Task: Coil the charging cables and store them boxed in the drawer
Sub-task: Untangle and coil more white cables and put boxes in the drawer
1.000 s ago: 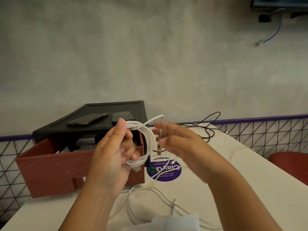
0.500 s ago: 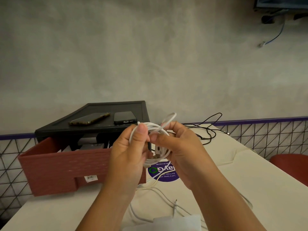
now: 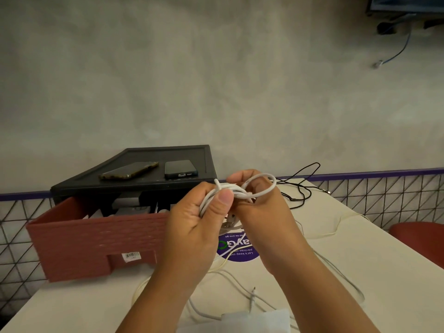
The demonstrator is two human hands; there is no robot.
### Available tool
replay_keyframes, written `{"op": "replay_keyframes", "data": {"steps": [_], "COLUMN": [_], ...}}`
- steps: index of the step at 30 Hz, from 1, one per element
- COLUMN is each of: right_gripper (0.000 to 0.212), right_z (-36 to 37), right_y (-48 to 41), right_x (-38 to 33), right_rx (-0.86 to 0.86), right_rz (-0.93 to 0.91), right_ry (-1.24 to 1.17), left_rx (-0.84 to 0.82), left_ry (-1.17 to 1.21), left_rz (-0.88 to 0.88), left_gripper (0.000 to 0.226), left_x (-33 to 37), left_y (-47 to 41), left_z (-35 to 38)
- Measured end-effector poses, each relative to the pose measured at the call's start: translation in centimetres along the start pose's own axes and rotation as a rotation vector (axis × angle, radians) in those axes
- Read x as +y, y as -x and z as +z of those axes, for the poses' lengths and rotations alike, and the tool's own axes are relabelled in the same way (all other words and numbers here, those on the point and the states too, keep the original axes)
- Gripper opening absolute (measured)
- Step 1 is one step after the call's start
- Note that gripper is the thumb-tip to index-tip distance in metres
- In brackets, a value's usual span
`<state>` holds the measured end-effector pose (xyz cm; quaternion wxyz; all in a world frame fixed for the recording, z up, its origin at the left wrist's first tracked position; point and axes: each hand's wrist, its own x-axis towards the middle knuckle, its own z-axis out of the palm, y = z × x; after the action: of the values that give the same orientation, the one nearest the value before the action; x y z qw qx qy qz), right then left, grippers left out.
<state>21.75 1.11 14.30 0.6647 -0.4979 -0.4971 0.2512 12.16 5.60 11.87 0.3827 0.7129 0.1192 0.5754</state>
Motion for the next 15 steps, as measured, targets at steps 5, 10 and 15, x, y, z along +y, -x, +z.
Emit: {"op": "replay_keyframes", "data": {"steps": [5, 10, 15], "right_gripper": [0.01, 0.011, 0.015], "right_z": [-0.06, -0.34, -0.36], "right_y": [-0.18, -0.13, 0.42], "right_x": [0.0, -0.15, -0.36], "right_rx": [-0.061, -0.127, -0.2], "right_rz": [-0.003, 0.099, 0.122], "right_ry": [0.132, 0.004, -0.193], "left_rx": [0.038, 0.012, -0.001], "left_ry": [0.007, -0.031, -0.041], "left_rz": [-0.007, 0.031, 0.062], "left_gripper": [0.028, 0.017, 0.025], "left_x": [-0.09, 0.47, 0.79], "left_y": [-0.15, 0.0, 0.02], "left_z": [-0.28, -0.01, -0.07]}}
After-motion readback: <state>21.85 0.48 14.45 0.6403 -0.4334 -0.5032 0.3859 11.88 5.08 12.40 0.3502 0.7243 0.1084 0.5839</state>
